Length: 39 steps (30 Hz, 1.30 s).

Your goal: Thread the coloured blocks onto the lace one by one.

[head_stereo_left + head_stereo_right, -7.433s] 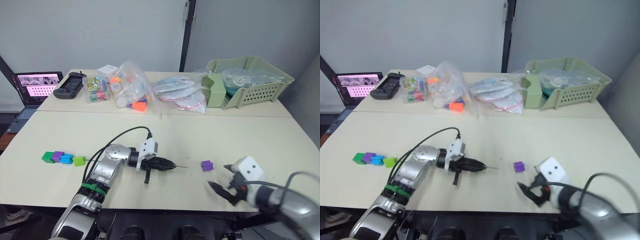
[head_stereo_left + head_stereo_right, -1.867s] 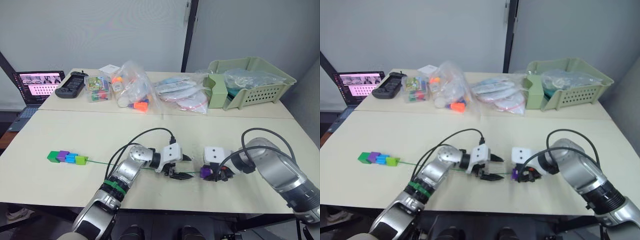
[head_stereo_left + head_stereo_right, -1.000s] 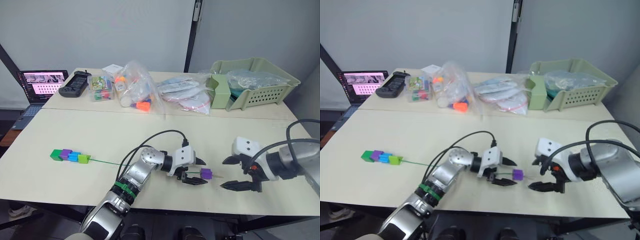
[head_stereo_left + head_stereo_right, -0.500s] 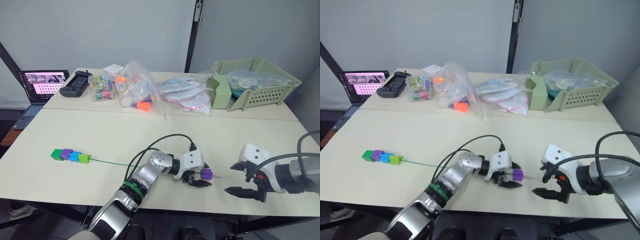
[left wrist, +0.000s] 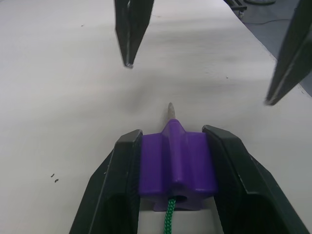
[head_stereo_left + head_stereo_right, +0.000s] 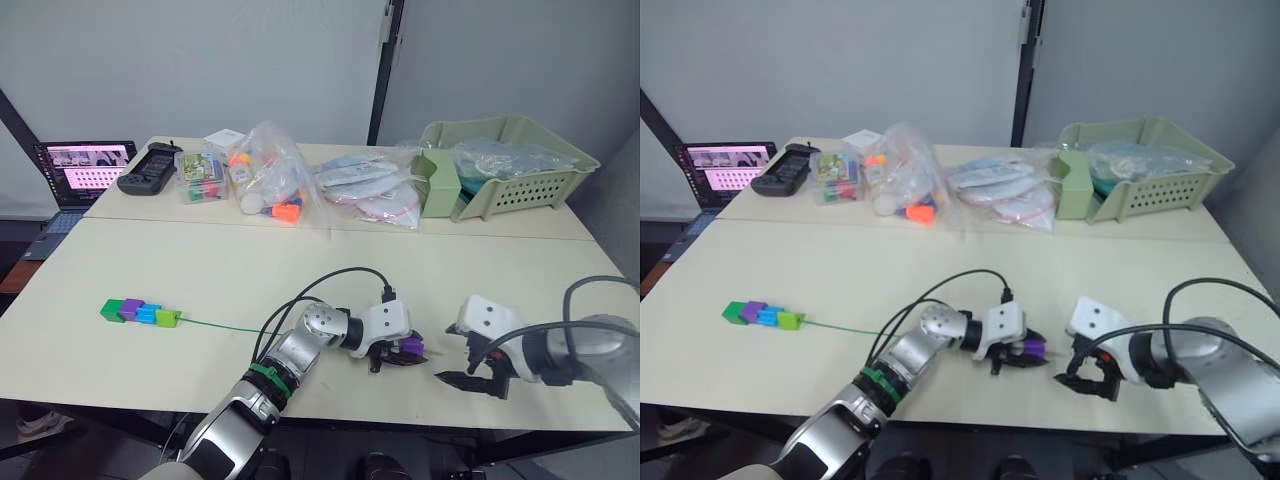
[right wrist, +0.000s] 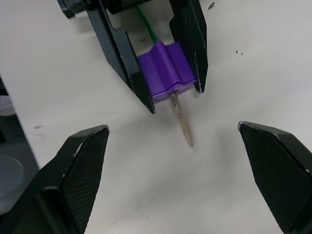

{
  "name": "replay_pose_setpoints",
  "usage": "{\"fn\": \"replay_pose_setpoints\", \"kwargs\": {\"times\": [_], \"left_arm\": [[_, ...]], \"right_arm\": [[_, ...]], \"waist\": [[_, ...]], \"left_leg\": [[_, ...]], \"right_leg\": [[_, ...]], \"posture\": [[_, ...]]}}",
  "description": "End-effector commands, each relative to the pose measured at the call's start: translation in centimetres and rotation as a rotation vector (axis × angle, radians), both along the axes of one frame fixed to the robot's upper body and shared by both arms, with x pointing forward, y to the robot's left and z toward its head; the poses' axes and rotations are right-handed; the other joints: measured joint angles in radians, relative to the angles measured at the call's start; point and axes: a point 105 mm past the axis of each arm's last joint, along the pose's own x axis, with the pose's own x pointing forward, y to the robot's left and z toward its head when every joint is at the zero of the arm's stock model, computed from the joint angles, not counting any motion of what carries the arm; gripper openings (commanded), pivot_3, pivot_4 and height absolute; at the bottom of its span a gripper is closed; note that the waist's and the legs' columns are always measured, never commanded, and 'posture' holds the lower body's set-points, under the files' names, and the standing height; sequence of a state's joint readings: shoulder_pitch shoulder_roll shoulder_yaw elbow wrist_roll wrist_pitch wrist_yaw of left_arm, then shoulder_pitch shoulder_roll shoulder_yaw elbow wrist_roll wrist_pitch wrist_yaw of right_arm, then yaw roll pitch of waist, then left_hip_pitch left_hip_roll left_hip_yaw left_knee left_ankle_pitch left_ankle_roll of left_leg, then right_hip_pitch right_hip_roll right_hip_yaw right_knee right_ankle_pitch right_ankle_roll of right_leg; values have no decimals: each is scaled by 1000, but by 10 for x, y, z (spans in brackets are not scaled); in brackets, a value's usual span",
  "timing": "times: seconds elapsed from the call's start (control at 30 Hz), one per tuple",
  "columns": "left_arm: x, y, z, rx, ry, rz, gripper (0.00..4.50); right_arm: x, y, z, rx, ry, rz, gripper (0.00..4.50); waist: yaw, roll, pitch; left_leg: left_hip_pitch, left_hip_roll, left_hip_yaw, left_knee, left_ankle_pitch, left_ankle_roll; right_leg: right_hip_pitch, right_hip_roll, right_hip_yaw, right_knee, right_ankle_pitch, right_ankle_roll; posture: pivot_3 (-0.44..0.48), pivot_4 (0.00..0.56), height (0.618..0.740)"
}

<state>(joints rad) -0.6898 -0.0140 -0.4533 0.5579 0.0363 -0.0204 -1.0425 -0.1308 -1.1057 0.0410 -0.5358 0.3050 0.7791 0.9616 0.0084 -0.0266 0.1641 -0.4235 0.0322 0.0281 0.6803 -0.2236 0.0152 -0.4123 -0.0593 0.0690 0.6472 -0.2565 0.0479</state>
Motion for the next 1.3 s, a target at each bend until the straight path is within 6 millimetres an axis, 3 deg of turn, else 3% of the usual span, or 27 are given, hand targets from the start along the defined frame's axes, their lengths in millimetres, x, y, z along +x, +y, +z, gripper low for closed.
{"fn": "replay_pose_setpoints", "kwargs": {"times": [0.03, 0.23, 0.7, 0.83, 0.97, 1.13, 1.3], "left_arm": [[-2, -3, 11, -29, -30, -18, 1404], [-1, -1, 11, -23, -32, -13, 1404], [1, 1, 11, -16, -40, -9, 1404], [1, 8, 14, -18, -36, -28, 1404], [12, 28, 21, -10, -59, -16, 1404], [24, 69, 29, 27, -52, -33, 1404], [51, 130, 38, 57, -58, 82, 1404]], "right_arm": [[14, 6, 1, -31, -53, 66, 4500], [24, 6, -8, -84, -34, 118, 4500], [24, 10, -16, -64, 15, 119, 36], [25, 5, -14, -72, 18, 98, 0], [25, 5, -9, -59, 15, 90, 0], [27, 7, -4, -46, 8, 92, 0], [28, 9, -1, -43, 6, 106, 0]], "waist": [[-3, 0, 0], [-1, 0, 0], [-1, 0, 0], [-1, 0, 0], [-1, 0, 0], [-4, 0, 0], [-7, 0, 0]], "left_leg": [[0, 0, 0, 0, 0, 0], [0, 0, 0, 0, 0, 0], [0, 0, 0, 0, 0, 0], [0, 0, 0, 0, 0, 0], [0, 0, 0, 0, 0, 0], [0, 0, 0, 0, 0, 0], [0, 0, 0, 0, 0, 0]], "right_leg": [[0, 0, 0, 0, 0, 0], [0, 0, 0, 0, 0, 0], [0, 0, 0, 0, 0, 0], [0, 0, 0, 0, 0, 0], [0, 0, 0, 0, 0, 0], [-1, 0, 0, 0, 0, 0], [-1, 0, 0, 0, 0, 0]], "posture": [[0, 150, 733], [0, 150, 733], [0, 150, 733], [0, 150, 733], [0, 150, 733], [0, 150, 733], [0, 150, 733]]}}
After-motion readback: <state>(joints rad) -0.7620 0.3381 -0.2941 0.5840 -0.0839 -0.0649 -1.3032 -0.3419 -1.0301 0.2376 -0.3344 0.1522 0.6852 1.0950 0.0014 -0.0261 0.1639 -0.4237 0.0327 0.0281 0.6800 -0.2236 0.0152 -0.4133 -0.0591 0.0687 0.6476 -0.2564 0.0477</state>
